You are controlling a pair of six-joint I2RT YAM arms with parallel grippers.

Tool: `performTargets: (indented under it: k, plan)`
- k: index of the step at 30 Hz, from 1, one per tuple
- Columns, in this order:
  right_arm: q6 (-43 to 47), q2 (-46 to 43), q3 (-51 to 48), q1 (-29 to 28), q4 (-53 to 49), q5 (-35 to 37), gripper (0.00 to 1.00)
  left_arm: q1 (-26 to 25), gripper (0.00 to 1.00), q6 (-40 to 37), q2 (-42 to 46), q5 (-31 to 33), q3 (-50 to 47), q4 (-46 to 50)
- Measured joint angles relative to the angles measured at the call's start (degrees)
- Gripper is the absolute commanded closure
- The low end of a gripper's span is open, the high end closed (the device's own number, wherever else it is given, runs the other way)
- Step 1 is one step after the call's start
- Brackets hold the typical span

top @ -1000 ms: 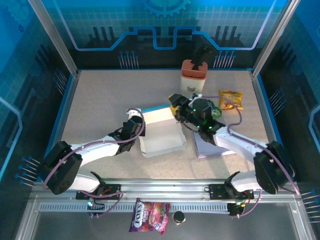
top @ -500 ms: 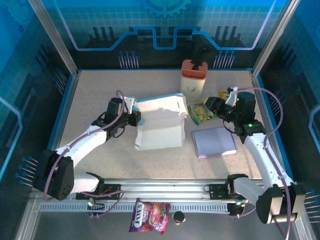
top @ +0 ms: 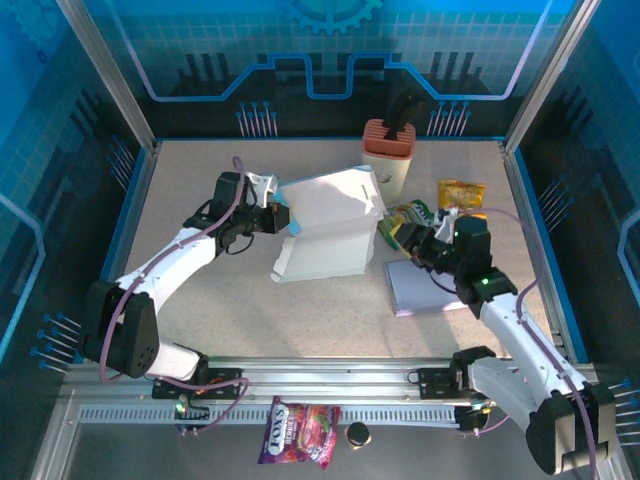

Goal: Fold the paper box

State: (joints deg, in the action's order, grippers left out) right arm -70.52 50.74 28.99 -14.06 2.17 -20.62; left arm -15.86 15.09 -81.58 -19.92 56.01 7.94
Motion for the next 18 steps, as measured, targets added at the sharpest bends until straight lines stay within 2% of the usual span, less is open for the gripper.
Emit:
performTargets:
  k: [4, 9, 18]
  plan:
    - [-9.5, 1.6, -3.7, -2.2, 6.6, 4.7, 0.47, 0.0, 1.0, 1.7, 0.0, -0.1, 0.0, 0.4]
    - [-18.1, 4.4, -3.7, -4.4, 16.0, 9.6, 0.44, 0.0, 1.0, 3.1, 0.0, -0.1, 0.0, 0.4]
    - [-24.7, 7.9, -3.7, -7.3, 23.6, 13.8, 0.42, 0.0, 1.0, 4.9, 0.0, -0.1, 0.0, 0.4]
